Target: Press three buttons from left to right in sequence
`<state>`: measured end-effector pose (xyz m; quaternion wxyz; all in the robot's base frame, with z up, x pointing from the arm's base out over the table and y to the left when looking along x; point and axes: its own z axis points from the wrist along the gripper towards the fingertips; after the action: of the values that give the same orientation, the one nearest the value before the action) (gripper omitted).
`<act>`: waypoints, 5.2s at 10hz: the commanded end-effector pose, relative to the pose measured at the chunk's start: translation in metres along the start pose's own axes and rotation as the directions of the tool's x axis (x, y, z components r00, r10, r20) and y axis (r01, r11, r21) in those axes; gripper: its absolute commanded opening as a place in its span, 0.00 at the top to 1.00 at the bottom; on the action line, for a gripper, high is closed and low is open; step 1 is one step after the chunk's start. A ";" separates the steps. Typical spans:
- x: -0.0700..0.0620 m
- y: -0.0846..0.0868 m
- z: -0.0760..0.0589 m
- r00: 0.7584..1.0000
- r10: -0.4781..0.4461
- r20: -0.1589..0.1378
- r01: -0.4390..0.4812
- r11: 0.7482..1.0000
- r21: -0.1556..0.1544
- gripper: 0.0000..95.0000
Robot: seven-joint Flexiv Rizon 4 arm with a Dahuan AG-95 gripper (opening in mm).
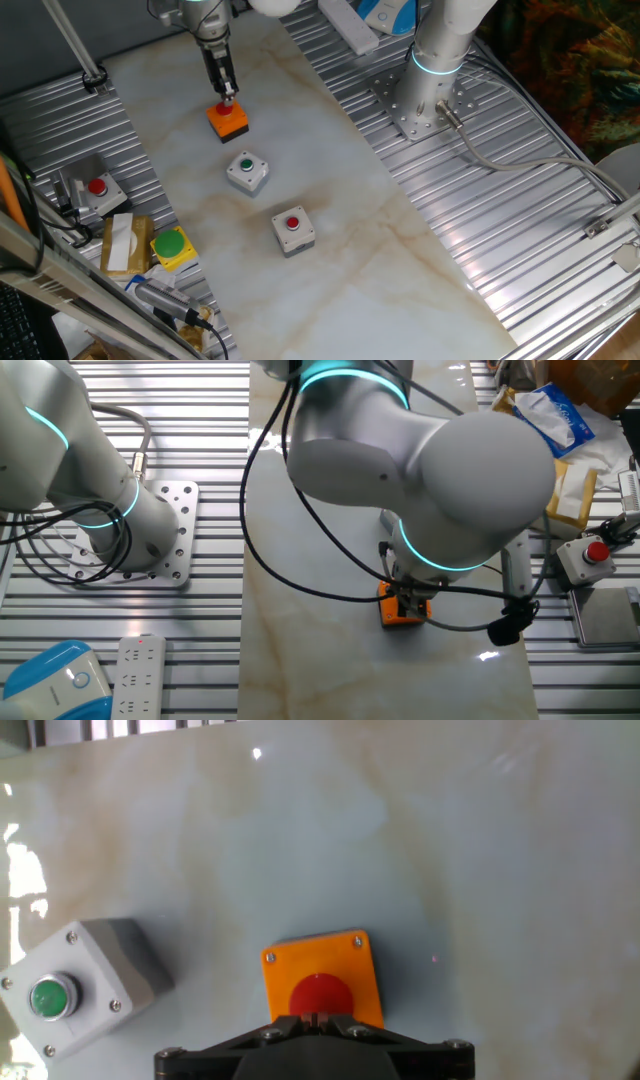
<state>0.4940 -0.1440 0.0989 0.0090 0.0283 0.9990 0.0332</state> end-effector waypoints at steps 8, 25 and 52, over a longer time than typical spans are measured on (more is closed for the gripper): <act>0.000 -0.001 0.017 1.000 0.005 -0.001 -0.005 1.000 0.020 1.00; -0.015 0.090 -0.042 1.000 0.026 -0.017 -0.026 0.999 -0.026 1.00; -0.009 0.166 0.014 0.996 0.089 -0.011 -0.089 0.996 -0.004 1.00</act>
<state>0.5134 0.0215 0.0950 0.0020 0.0727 0.9967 0.0351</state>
